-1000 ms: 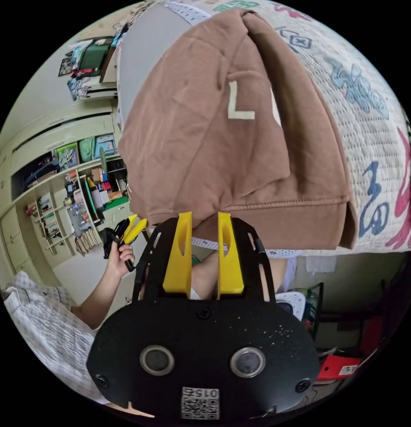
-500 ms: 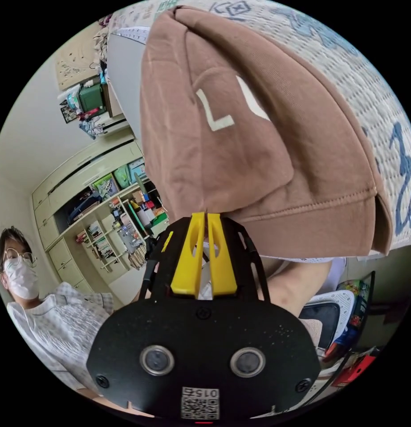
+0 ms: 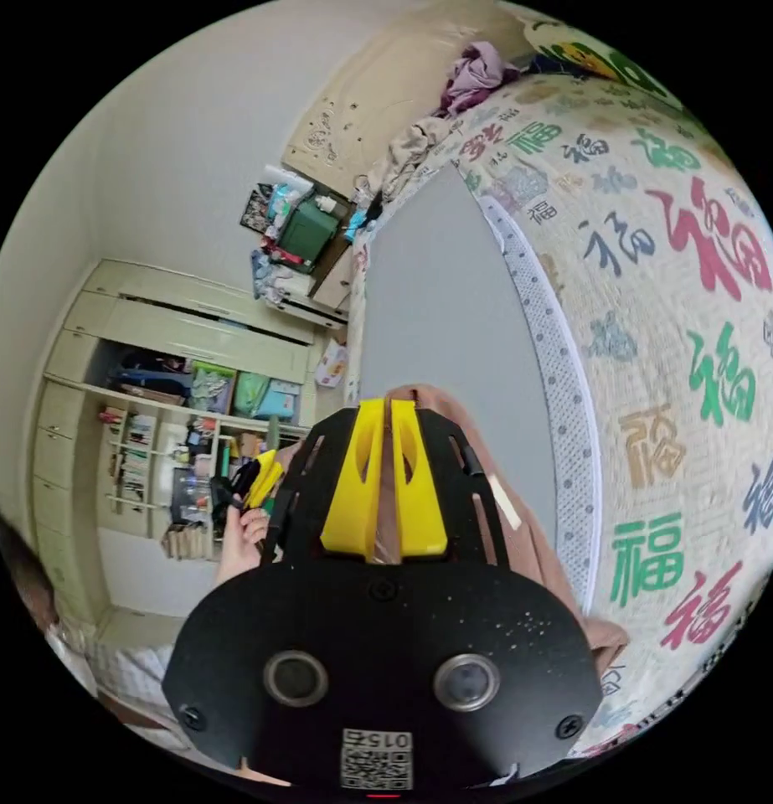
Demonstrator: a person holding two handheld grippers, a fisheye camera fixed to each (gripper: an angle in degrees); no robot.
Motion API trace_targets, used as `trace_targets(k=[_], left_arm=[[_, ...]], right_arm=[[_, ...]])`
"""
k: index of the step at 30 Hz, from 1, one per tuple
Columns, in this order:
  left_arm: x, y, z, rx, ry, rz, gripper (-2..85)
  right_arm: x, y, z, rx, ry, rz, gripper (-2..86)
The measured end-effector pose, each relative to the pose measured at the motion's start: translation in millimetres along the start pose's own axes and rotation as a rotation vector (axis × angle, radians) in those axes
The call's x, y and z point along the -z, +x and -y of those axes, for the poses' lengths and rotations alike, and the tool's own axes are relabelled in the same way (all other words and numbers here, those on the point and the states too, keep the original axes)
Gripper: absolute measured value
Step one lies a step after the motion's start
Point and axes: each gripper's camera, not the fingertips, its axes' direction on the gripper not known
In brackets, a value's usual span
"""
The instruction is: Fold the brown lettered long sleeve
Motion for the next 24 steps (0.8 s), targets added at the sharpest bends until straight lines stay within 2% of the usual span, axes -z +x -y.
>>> trace_targets(k=[2, 6, 8, 11, 15, 18, 20, 24], left_arm=[[-9.1, 24.3, -1.5, -0.114, -0.042, -0.018, 5.2], [-31.0, 45.4, -76.1, -0.219, -0.293, 0.16, 7.1], [-43.4, 39.5, -126.7, -0.18, -0.431, 0.175, 8.0], [-59.4, 39.9, -206.2, -0.131, -0.622, 0.194, 9.6], [-83.9, 72.5, -263.7, -0.205, -0.815, 0.282, 13.0], [-97.5, 93.6, -276.9, -0.263, -0.866, 0.322, 14.1], [-102.2, 104.7, -282.3, -0.314, -0.876, 0.384, 14.3], [-100.7, 134.6, -293.6, -0.426, -0.831, 0.487, 14.0]], right_arm=[[27.2, -33.5, 14.3, 0.136, -0.057, 0.048, 0.2], [49.6, -56.2, -46.4, 0.312, -0.292, -0.038, 1.7], [54.0, -34.9, -114.1, 0.272, -0.481, -0.075, 4.0], [70.6, -2.6, -199.8, 0.141, -0.65, -0.13, 7.1], [109.2, 14.9, -255.7, -0.047, -0.741, -0.041, 8.9], [137.1, 11.0, -258.6, -0.107, -0.787, 0.024, 7.6], [167.1, -4.8, -239.6, -0.1, -0.766, 0.15, 3.0], [211.9, -37.9, -197.1, -0.071, -0.736, 0.275, 1.3]])
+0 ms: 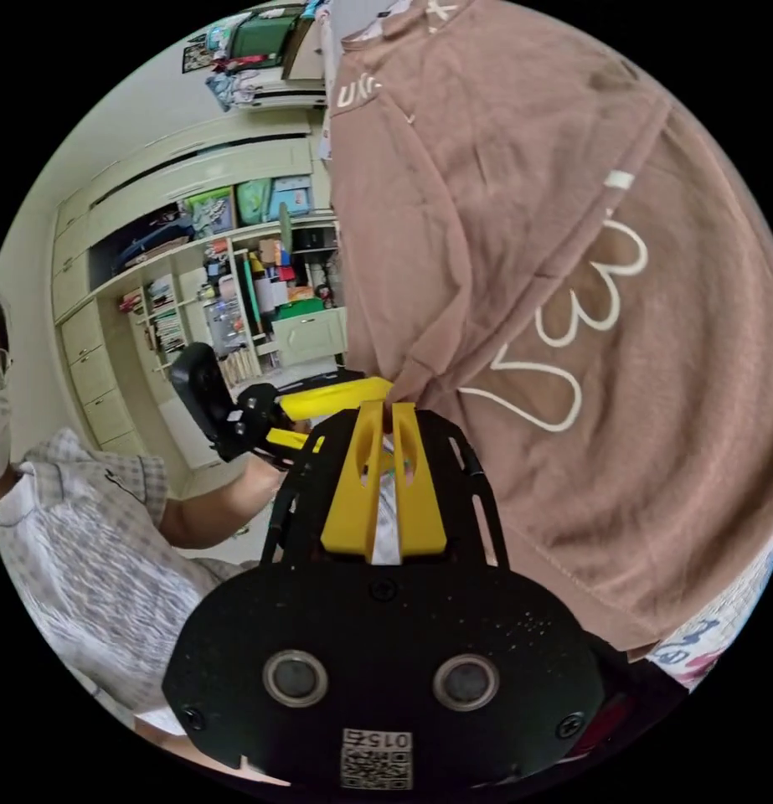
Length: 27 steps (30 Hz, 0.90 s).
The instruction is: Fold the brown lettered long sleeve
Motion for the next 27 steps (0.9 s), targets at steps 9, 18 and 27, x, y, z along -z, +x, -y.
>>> trace_targets(k=[9, 18, 27], left_arm=[[40.8, -9.7, -32.2, 0.299, 0.131, 0.115, 1.2], [126.7, -86.6, -133.4, 0.529, 0.381, 0.071, -0.1], [116.5, -141.0, -171.2, 0.442, 0.342, -0.067, -0.1]], right_arm=[[78.3, -160.2, 1.7, 0.202, -0.047, -0.093, 2.4], [16.9, -307.3, -32.2, 0.575, -0.257, -0.806, 11.5], [-31.8, -396.4, -74.8, 0.655, -0.261, -1.225, 7.6]])
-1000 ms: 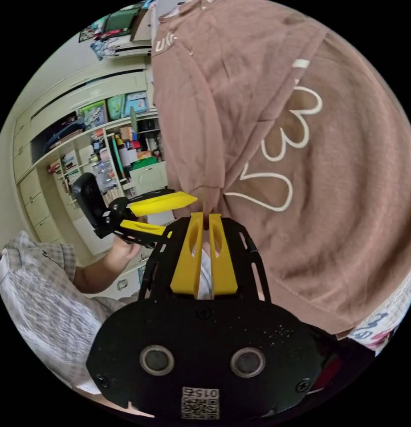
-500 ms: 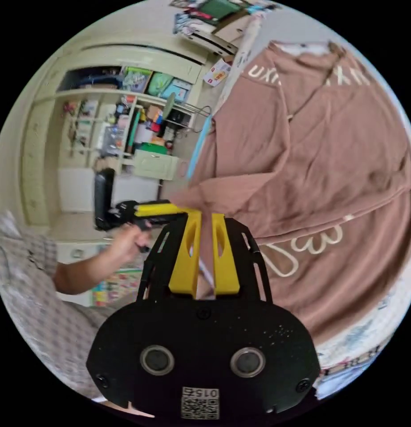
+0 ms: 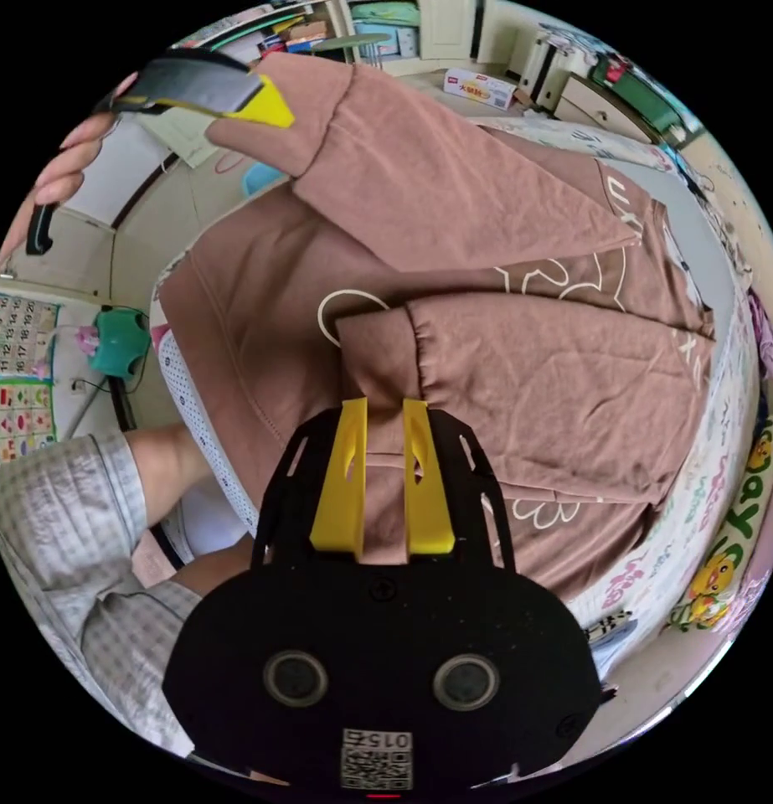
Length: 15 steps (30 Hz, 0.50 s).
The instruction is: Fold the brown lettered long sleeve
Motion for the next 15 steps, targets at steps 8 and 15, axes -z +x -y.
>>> trace_targets(k=[8, 15], left_arm=[[4.2, -47.4, 1.0, -0.075, -0.08, -0.098, -0.1], [11.0, -92.5, -6.0, -0.098, -0.095, -0.118, -0.1]], right_arm=[[42.5, -30.0, 10.6, -0.058, -0.098, 0.005, 12.6], [35.2, -51.0, 15.4, -0.018, -0.149, -0.094, 11.4]])
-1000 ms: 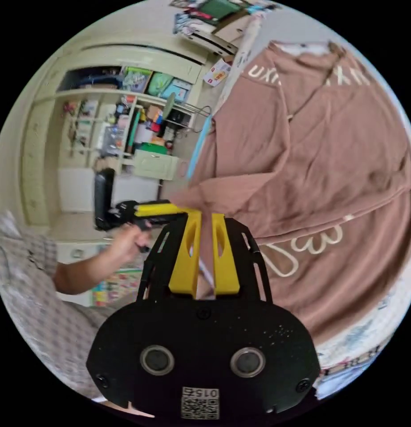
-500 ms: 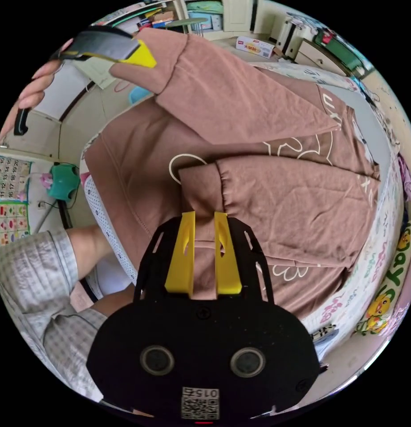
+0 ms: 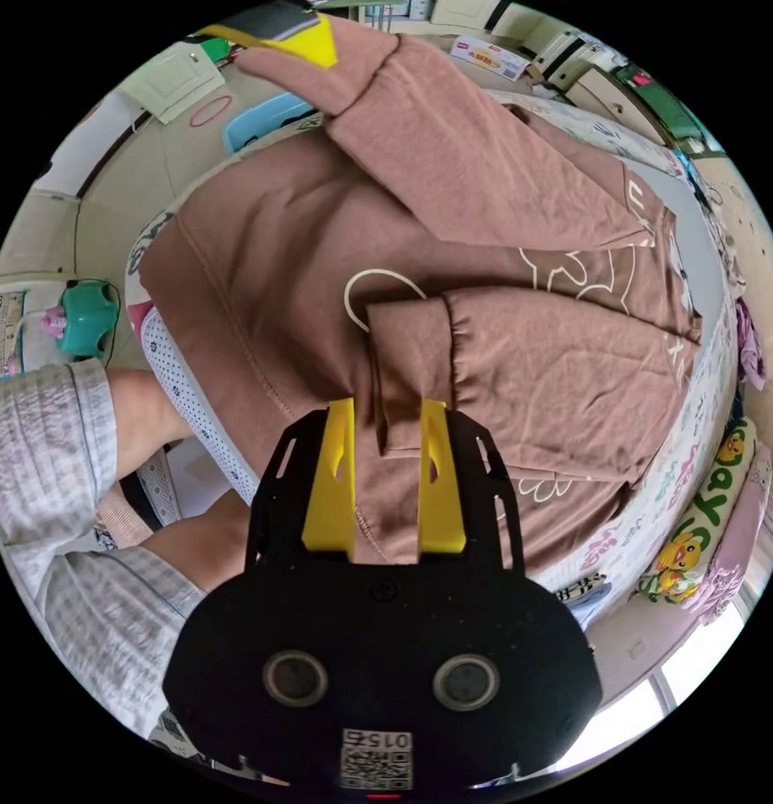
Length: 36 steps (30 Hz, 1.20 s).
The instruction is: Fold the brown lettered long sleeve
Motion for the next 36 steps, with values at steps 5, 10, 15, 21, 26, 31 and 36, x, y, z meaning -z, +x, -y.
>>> trace_targets(k=[5, 10, 15, 21, 26, 31, 36], left_arm=[[-1.2, -15.9, -12.9, 0.006, -0.003, -0.011, -0.1], [1.4, -27.2, -28.3, 0.021, 0.011, -0.007, -0.2], [2.7, -36.1, -48.3, 0.049, 0.023, 0.01, -0.2], [1.2, -38.2, -65.7, 0.088, 0.026, 0.05, -0.2], [38.4, -49.6, -64.4, 0.09, 0.114, 0.086, -0.2], [180.1, -116.8, -69.0, 0.256, 0.535, 0.263, 0.0], [202.9, -150.2, -157.1, 0.488, 0.703, 0.306, 1.1]], right_arm=[[-22.8, -2.3, -5.9, 0.017, 0.02, 0.002, 7.0], [-55.1, 1.2, -19.8, 0.043, 0.071, 0.081, 5.5], [-102.5, -3.4, -30.6, 0.116, 0.087, 0.139, 7.2], [-178.0, -14.6, -38.3, 0.16, 0.098, 0.155, 3.7], [-213.5, 59.5, -62.6, -0.09, 0.135, 0.26, 0.3], [-180.3, 317.3, -224.3, -0.856, 0.356, 0.106, 0.4], [-188.8, 361.1, -424.6, -1.352, 0.593, -0.052, 3.0]])
